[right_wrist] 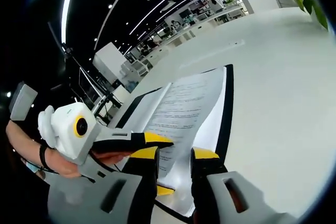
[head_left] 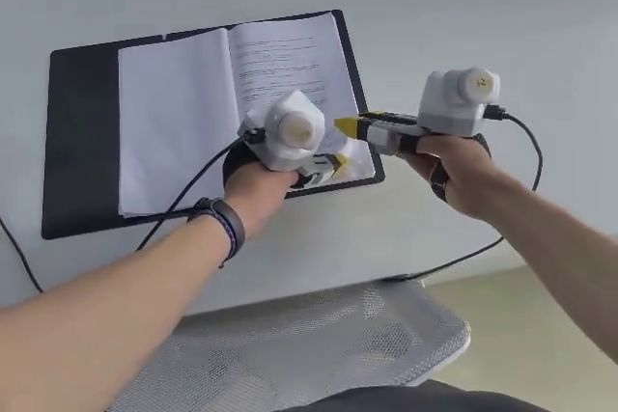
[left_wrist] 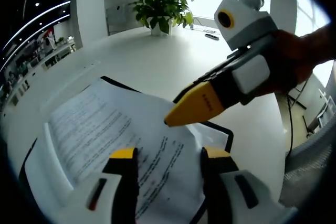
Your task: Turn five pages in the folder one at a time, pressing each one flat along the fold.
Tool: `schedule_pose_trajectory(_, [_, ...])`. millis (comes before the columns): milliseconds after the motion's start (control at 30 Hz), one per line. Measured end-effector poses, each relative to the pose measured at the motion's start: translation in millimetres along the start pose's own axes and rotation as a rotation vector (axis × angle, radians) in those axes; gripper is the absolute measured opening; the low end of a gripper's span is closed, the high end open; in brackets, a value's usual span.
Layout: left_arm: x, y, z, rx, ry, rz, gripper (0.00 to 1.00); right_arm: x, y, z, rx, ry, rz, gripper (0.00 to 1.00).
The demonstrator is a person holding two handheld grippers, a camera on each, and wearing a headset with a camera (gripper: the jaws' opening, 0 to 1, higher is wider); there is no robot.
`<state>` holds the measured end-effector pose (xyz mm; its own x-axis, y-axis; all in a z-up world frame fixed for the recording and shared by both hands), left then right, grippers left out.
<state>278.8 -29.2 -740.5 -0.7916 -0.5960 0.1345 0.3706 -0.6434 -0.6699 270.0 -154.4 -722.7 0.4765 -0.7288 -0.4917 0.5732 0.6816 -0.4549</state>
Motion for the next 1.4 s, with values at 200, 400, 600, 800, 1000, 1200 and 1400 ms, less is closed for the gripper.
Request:
schedule_pose_trajectory(200, [-0.7,0.2,0.3,0.001,-0.003,0.002,0.48,3.7,3.1,-2.1,0.002,0.02,-0.016,0.16])
schedule_pose_trajectory(400, [-1.0,0.1,1.6,-0.005,-0.013,-0.014,0.5,5.5,4.9,2.6,-0.012,0.006,-0.017,0.07])
schedule_pose_trajectory(600, [3.0,-2.9,2.3,-0.025,-0.021,-0.04,0.56,-3.4,5.6,7.7,0.006,-0.024,0.016,0.02])
schedule_pose_trajectory(800, [2.4,-11.0,-2.4,-0.04,-0.021,-0.05,0.6,-10.7,5.4,8.1,0.01,-0.045,0.03,0.0])
schedule_pose_trajectory(1000, [-0.2,-22.7,-1.5,-0.03,-0.013,-0.05,0.63,-15.4,3.2,12.6,0.025,-0.053,0.035,0.0])
schedule_pose_trajectory(1200, [-5.8,-42.5,4.5,0.005,-0.008,-0.045,0.67,-24.0,-0.1,21.1,0.049,-0.07,0.044,0.0])
schedule_pose_trajectory(1400, [-16.0,-64.4,5.0,0.035,-0.013,-0.028,0.7,-34.6,-2.6,31.2,0.101,-0.068,0.066,0.0])
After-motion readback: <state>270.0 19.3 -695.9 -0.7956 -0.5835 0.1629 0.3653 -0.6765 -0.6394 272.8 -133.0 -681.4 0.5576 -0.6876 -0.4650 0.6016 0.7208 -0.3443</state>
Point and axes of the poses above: the centre of the closed fingertips' face, and the gripper's own axes: y roughly forward along the fingers, x roughly to its right, z roughly out of its top, the point moved 9 cm from there along -y, roughly backward along the fingers, and after that the axes turned 7 degrees about -y, right-handed, at the moved point
